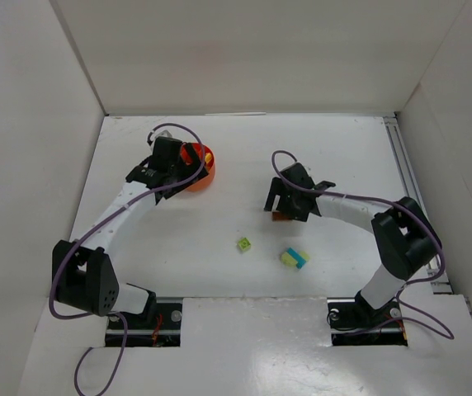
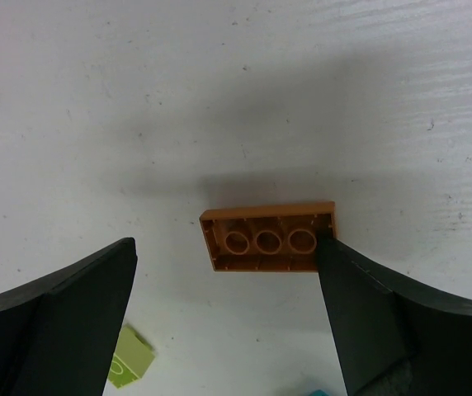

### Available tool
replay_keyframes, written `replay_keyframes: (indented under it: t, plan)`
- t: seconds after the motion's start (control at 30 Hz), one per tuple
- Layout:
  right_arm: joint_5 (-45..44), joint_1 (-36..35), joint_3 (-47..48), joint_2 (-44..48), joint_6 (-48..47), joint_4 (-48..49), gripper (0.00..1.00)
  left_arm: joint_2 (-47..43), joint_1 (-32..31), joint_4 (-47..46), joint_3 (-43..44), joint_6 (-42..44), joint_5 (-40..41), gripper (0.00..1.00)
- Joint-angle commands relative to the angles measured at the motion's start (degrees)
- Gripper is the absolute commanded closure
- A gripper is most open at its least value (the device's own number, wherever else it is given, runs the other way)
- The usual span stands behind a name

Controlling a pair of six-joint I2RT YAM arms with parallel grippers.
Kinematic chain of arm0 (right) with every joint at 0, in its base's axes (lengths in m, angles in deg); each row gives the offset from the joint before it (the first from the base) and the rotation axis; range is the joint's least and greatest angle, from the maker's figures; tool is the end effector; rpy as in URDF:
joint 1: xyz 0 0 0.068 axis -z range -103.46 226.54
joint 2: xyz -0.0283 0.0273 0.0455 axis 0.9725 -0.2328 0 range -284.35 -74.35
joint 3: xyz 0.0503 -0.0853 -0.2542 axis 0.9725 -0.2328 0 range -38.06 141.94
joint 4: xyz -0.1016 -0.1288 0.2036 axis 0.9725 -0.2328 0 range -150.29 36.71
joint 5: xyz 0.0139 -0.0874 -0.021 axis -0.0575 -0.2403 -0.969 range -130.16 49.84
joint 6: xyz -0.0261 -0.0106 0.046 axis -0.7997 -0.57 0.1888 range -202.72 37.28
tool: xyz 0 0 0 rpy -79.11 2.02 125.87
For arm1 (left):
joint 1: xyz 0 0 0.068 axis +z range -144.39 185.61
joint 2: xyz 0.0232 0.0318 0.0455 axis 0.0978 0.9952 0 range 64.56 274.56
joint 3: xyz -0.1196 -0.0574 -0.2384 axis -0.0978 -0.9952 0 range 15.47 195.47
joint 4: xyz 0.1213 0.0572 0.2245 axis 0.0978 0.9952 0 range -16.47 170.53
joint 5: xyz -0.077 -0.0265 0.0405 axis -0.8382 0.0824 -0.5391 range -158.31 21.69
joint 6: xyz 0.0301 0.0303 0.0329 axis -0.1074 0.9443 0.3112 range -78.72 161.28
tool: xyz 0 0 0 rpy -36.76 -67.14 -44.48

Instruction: Sort the legos into containers by color

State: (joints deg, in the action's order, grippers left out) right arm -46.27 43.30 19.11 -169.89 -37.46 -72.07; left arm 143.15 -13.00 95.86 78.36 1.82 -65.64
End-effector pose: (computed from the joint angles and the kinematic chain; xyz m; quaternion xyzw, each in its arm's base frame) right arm 0.2816 0.1800 0.1793 0.1153 0.9510 0.1391 0.2510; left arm 0.2908 -0.0962 0.2963 -0.1726 0.8820 -0.1943 0.3932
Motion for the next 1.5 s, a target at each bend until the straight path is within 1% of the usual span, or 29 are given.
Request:
replay_keyframes:
  t: [0.0,0.13,0.2,0.3,0.33,0.37,0.4,0.53,0.6,0.67,0.77,0.8,0.87,0.93,0.97,1.0,1.03,1.1,1.13,1.27,1.37,1.47]
  plan:
    - [-0.23,-0.52,-1.35,1.16,1.94,0.94,0.06,-1.86,0.33,-1.67,-0.84,0.18,-0.57,0.00]
    - [0.31,-1.04,1.10,-1.22,0.55,1.30,0.06,-2.39,0.33,-1.67,-0.84,0.18,-0.57,0.00]
    - [-1.09,-1.04,2.42,-2.01,-2.52,0.68,0.06,-2.39,0.33,-1.67,-1.37,0.18,-0.57,0.00]
    - [-3.21,-1.75,4.35,-2.54,-6.04,2.26,0.06,-2.39,0.33,-1.67,-1.37,0.18,-0.57,0.00]
    - [-2.60,-1.75,5.40,-3.76,-9.62,3.22,0.06,-2.39,0.33,-1.67,-1.37,0.18,-0.57,0.00]
    - [-2.07,-1.75,5.41,-4.38,-10.62,3.75,0.06,-2.39,0.33,-1.67,-1.37,0.18,-0.57,0.00]
    - [-0.50,-2.36,6.11,-4.99,-12.37,6.63,0.05,-2.39,0.33,-1.67,-1.37,0.18,-0.57,0.00]
    - [2.85,-2.36,9.80,-9.47,-20.62,13.22,0.03,-2.39,0.33,-1.67,-1.37,0.18,-0.57,0.00]
    - [4.26,-2.89,13.57,-11.85,-29.05,14.21,0.03,-3.43,0.33,-1.67,-1.37,0.18,-0.57,0.00]
    - [5.67,-3.41,16.21,-11.85,-37.04,15.36,0.03,-3.96,0.33,-1.67,-2.07,0.18,-0.57,0.00]
    - [3.04,-3.94,16.22,-7.74,-40.68,15.36,0.03,-4.49,0.33,-1.67,-2.07,0.18,-0.57,0.00]
    - [1.64,-3.94,14.66,-4.50,-41.29,15.36,0.03,-5.10,0.33,-1.67,-2.07,0.18,-0.57,0.00]
    - [-3.09,-3.94,12.80,-1.32,-40.77,14.84,0.01,-5.11,0.33,-2.20,-2.60,0.18,-0.57,0.00]
    - [-6.18,-3.94,11.48,1.66,-37.45,12.82,0.01,-5.11,0.33,-2.20,-2.60,0.18,-0.57,0.00]
    - [-8.20,-3.42,11.48,1.68,-35.26,11.07,0.01,-5.11,0.33,-2.20,-2.60,0.18,-0.57,0.00]
    - [-9.26,-3.42,11.48,1.68,-33.76,5.83,0.01,-5.11,0.33,-2.20,-2.60,0.18,-0.57,0.00]
    - [-9.79,-3.42,12.35,0.81,-28.69,3.08,0.01,-5.11,0.33,-2.20,-2.60,0.18,-0.57,0.00]
    - [-10.32,-2.89,13.84,-0.95,-22.96,-2.80,0.00,-5.11,0.33,-2.20,-2.07,-1.05,-0.57,0.00]
    - [-10.33,-2.89,13.85,-1.91,-18.41,-3.53,0.00,-5.11,0.33,-2.20,-1.38,-1.05,-0.57,0.00]
    - [-10.94,-3.50,16.38,-6.57,-8.99,-4.24,0.00,-6.68,0.33,-1.67,-1.89,-2.89,-0.04,0.00]
    - [-12.96,-4.64,18.06,-8.42,-5.63,-4.24,0.03,-8.97,0.33,-1.67,-2.42,-3.60,1.98,0.00]
    - [-14.37,-4.65,18.59,-9.57,-4.56,-2.92,0.06,-10.29,-0.19,-1.15,-3.04,-3.60,1.11,0.00]
